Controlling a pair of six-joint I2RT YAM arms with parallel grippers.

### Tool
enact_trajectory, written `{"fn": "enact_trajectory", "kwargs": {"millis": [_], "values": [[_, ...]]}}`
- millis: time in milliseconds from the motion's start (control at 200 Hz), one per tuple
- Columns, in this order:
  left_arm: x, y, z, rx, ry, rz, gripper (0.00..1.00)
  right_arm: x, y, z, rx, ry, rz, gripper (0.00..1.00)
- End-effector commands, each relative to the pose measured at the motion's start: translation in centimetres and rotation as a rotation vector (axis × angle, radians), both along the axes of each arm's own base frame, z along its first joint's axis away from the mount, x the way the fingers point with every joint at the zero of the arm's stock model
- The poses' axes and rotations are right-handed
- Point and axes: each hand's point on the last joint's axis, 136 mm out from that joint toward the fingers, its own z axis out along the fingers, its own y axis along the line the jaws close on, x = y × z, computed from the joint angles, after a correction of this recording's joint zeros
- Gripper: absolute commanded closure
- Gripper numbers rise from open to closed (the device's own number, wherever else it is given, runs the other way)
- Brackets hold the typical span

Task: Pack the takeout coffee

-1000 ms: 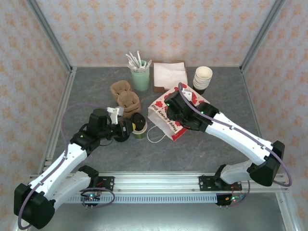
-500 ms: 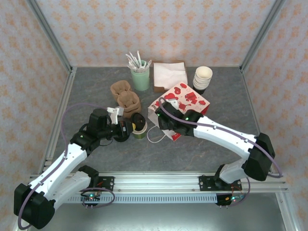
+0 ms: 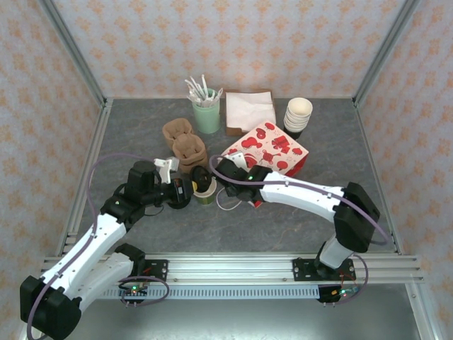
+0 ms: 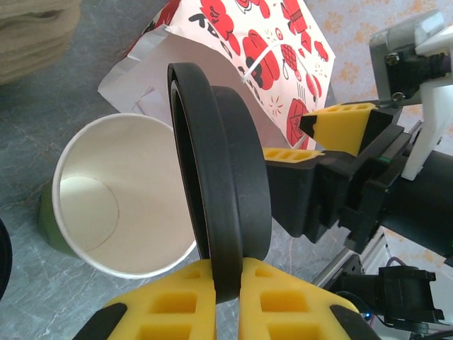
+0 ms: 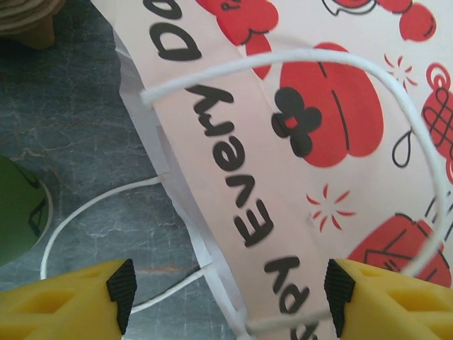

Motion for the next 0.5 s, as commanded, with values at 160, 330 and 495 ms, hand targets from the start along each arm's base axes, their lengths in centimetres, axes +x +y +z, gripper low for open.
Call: {"fn": "enact_trajectory", "kwargs": {"millis": [160,330,495], "values": [[-0.7,0.3,-0.1,-0.015,0.008,-0.008,0.88,2.5,-1.5,2.2,-0.148,-0.166,-0.087,0.33],[-0.8,0.4,0.1,-0.017,-0.001,-0.007,0.88,3.1,-1.6,2.1,-0.192,-0.199,-0.108,0.38],[-0.8,0.4,0.1,-0.018,0.0,-0.009,0.88,3.3,-1.0,1.2,-0.189,-0.18,-0.095,0.41]]}}
